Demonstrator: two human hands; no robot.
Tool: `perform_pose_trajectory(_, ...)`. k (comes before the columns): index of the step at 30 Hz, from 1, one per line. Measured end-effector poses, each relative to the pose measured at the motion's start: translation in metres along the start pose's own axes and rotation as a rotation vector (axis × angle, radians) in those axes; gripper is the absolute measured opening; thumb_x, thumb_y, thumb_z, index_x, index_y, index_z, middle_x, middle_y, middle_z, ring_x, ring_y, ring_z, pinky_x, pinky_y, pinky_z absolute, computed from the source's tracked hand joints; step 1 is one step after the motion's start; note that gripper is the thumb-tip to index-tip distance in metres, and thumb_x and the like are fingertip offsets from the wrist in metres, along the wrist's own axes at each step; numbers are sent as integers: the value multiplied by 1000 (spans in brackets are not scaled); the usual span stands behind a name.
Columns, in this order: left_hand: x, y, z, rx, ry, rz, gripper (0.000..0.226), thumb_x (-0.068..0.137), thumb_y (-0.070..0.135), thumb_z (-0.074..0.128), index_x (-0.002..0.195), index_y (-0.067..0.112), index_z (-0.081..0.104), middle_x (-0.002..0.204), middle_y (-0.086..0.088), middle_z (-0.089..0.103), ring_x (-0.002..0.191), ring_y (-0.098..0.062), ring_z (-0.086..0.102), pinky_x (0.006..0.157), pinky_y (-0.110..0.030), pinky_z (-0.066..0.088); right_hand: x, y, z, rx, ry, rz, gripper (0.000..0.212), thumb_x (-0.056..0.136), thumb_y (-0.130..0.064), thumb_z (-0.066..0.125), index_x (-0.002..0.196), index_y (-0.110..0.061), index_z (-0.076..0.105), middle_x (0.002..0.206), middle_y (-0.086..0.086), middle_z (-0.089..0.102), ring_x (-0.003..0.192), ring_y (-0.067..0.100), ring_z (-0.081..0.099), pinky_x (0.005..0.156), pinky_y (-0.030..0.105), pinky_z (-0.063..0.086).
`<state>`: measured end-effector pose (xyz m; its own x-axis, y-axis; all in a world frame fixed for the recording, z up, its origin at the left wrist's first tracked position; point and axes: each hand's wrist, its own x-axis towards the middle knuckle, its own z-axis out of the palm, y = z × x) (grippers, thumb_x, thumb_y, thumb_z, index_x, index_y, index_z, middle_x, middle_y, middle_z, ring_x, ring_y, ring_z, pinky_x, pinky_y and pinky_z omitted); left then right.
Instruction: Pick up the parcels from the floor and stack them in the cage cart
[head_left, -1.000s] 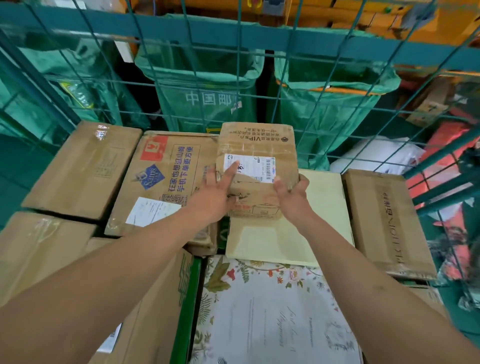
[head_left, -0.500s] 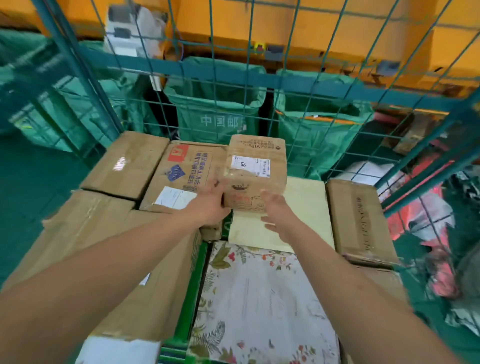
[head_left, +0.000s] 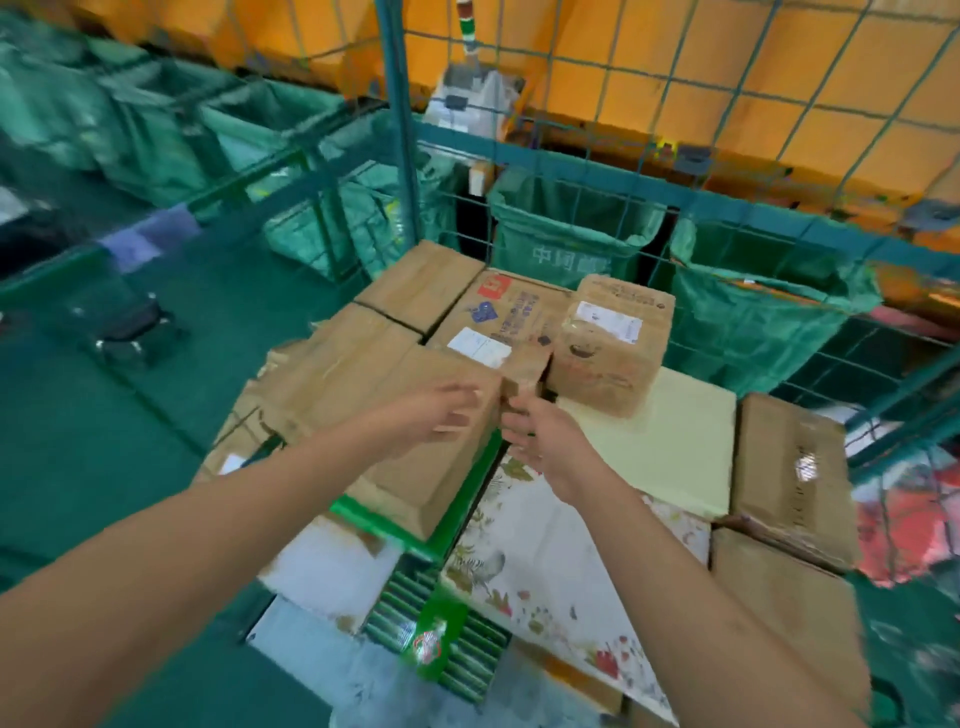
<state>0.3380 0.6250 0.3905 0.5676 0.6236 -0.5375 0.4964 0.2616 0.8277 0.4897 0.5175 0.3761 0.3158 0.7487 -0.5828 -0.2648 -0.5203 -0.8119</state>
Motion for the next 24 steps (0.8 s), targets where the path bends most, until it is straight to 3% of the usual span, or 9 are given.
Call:
perform_pose_trajectory(4, -63, -47, -39, -196, 98, 25, 27, 101, 29, 65, 128, 26, 64, 128, 0, 69, 113, -20, 66, 103, -38, 52, -30, 23, 49, -63, -79, -15, 46, 102, -58, 53, 125, -20, 64, 124, 6, 69, 110, 18, 67, 101, 37, 52)
perform_pose_trajectory(9, -148, -104, -81, -380, 227, 95, 21, 103, 27, 59, 122, 21, 63, 122, -2, 71, 111, -24, 66, 103, -40, 50, -76, 44, 127, -231, -218, -35, 35, 107, -44, 51, 128, -18, 62, 125, 6, 68, 119, 25, 65, 102, 41, 53)
perform_pose_trajectory(13, -217, -157, -115, -482, 366, 103, 24, 102, 30, 62, 125, 23, 65, 115, 3, 75, 109, -20, 69, 104, -40, 51, -106, 76, 200, -305, -349, -47, 36, 104, -45, 56, 128, -18, 59, 121, 1, 69, 111, 18, 65, 104, 38, 51)
perform_pose_trajectory(15, -257, -187, -130, -512, 425, 96, 28, 103, 30, 61, 130, 21, 62, 119, 1, 74, 107, -18, 68, 106, -40, 49, -120, 94, 241, -368, -424, -47, 30, 103, -45, 58, 120, -21, 61, 116, -2, 70, 106, 16, 66, 94, 33, 55)
perform_pose_trajectory(17, -293, -216, -144, -526, 472, 88, 29, 103, 30, 60, 130, 21, 63, 126, -2, 72, 108, -19, 67, 107, -40, 49, -133, 109, 277, -405, -476, -44, 22, 102, -46, 60, 105, -25, 62, 94, -10, 71, 84, 8, 67, 74, 27, 52)
perform_pose_trajectory(18, -319, -237, -153, -534, 503, 78, 28, 103, 31, 61, 129, 22, 64, 125, -2, 73, 109, -19, 67, 106, -40, 49, -144, 121, 301, -431, -509, -34, 21, 102, -46, 60, 102, -25, 62, 89, -12, 70, 81, 6, 66, 74, 27, 52)
perform_pose_trajectory(21, -376, -286, -172, -568, 588, 54, 24, 100, 32, 64, 122, 23, 67, 118, 1, 75, 107, -19, 68, 104, -39, 51, -173, 152, 354, -483, -602, -17, 26, 103, -42, 58, 117, -20, 63, 108, -3, 69, 103, 17, 65, 91, 34, 52)
perform_pose_trajectory(24, -443, -343, -189, -618, 694, 2, 23, 101, 30, 64, 123, 24, 66, 123, 2, 74, 111, -18, 70, 104, -39, 52, -210, 188, 416, -577, -710, 2, 27, 103, -41, 59, 120, -20, 62, 116, 2, 67, 108, 20, 64, 93, 33, 52)
